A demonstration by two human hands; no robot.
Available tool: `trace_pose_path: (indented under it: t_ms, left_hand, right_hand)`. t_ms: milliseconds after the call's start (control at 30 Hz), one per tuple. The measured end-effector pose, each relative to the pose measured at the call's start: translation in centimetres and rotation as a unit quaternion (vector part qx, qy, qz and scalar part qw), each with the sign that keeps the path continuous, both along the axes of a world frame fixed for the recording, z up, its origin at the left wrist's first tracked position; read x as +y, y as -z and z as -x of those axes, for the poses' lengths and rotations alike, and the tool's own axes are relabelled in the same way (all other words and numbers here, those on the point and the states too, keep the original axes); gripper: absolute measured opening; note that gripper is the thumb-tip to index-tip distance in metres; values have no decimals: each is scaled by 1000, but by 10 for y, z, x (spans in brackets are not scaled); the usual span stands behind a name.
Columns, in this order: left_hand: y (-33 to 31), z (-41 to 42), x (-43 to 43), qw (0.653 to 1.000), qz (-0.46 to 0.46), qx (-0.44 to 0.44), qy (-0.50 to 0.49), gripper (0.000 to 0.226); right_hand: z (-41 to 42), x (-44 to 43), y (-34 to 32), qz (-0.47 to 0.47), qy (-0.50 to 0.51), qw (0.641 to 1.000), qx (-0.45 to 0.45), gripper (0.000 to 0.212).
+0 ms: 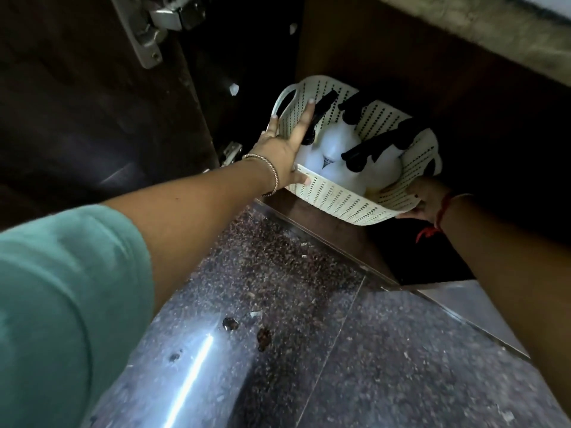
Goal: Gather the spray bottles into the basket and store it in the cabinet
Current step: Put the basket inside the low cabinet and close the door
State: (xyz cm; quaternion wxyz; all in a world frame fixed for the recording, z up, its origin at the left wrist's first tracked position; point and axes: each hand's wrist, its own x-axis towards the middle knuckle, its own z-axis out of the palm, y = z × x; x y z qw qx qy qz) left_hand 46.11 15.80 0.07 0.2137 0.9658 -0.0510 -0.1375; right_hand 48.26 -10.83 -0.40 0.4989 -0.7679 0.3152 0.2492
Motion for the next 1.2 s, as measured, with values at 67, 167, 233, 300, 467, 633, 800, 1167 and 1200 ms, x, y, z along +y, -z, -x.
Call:
trace_pose_path:
  t_ms: [67,167,233,300,467,633,800,1167,1200]
  left_hand:
    - [-7,9,0,1000,-13,-11,-1,124]
    - [-21,44,3,991,-82,-104,11,112]
    - [-34,81,10,984,-108,-142,16,101]
    - [-58,119,23,982,-113,-148,30,92]
    - [-165,194,73,964,-133,-217,78,82]
    - [-271,239,136,947,-198,-242,72,66]
    - [-308,285,210,943,-241,-198,-112,82]
    - [-266,351,236,939,-308,37,-145,72]
    - [-270,352,231,946,-293,32,-132,72]
  right_hand:
    - [9,7,0,-18,12,1000,-9,41]
    - [48,27,-1,13,79,990,-117,55]
    - [93,49,-8,65,129,975,-167,64]
    - [137,82,-27,125,142,963,-190,72]
    - [228,188,-129,54,-32,967,-248,56]
    - [260,281,-253,27,-271,900,-340,54]
    - [246,345,-311,127,-492,757,-410,64]
    - [261,375,-285,278,-584,677,-350,41]
    - [261,372,-287,285,-591,671,-346,40]
